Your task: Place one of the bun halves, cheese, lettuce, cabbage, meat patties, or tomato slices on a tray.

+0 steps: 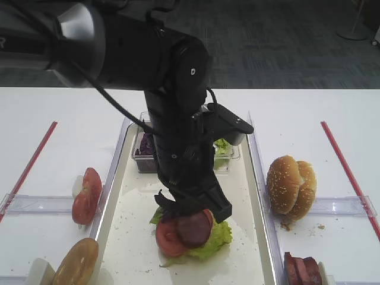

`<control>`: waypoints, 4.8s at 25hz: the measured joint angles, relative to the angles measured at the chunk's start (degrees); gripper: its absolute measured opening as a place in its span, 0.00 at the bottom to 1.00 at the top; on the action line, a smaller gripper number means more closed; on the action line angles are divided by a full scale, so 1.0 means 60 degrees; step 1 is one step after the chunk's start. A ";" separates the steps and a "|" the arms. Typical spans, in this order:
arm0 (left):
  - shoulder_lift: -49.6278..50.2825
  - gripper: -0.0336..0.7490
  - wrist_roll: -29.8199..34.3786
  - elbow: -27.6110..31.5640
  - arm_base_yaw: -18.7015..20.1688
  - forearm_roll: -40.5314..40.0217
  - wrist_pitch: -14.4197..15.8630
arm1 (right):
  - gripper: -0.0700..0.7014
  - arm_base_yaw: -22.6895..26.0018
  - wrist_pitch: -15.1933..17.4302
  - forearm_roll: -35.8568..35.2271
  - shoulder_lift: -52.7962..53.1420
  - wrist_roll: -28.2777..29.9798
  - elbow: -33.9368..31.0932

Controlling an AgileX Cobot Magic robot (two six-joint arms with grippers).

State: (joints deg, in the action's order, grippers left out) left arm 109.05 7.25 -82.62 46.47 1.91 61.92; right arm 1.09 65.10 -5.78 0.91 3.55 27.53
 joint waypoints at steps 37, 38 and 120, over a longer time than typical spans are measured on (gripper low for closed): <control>0.0455 0.20 0.0447 -0.0045 0.0000 0.0290 0.0188 | 0.56 0.0000 0.0000 0.0000 0.0000 0.0000 0.0000; 0.0501 0.21 0.0484 -0.0045 0.0000 0.0350 0.0209 | 0.56 0.0000 0.0000 0.0000 0.0000 0.0000 0.0000; 0.0561 0.69 0.0529 -0.1889 0.0000 -0.0038 0.1311 | 0.56 0.0000 0.0000 0.0000 0.0000 0.0053 0.0000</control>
State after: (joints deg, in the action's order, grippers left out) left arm 112.42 10.42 -93.95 46.47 1.68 69.79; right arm 1.09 65.10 -5.78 0.91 3.87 27.53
